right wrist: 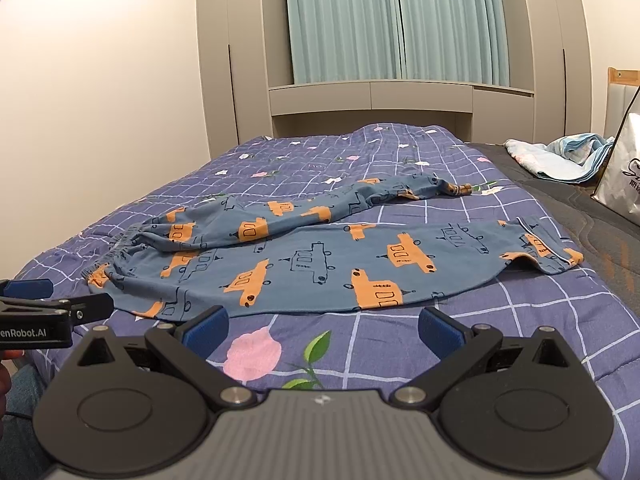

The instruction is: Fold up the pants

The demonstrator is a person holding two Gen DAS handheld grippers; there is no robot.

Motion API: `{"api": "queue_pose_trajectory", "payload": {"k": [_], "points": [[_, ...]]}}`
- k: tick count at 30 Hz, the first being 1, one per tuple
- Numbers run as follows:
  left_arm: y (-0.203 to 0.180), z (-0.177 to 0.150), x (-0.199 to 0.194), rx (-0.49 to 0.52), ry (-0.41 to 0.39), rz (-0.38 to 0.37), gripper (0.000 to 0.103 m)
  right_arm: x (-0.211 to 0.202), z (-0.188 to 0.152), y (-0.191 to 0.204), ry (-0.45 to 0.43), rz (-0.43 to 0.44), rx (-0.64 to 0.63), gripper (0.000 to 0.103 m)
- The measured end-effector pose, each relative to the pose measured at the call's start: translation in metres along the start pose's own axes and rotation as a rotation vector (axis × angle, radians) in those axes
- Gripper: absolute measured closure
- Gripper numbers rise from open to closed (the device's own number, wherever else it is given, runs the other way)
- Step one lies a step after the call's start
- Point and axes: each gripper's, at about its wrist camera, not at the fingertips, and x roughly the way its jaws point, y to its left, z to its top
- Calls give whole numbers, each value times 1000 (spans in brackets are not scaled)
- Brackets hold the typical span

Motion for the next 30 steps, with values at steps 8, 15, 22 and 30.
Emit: {"api": "queue_pose_trajectory", "payload": {"k": [8,15,22,30], "points": [[0,-1,0,-1,2,1,0,0,-1,1,2,0,0,0],[0,-1,1,0,3,1,0,0,-1,1,3,0,0,0],[0,-1,1,0,4,1,0,0,-1,1,4,0,1,0],[1,-1,2,-1,7,1,0,0,-3,1,8,0,-1,0]]}}
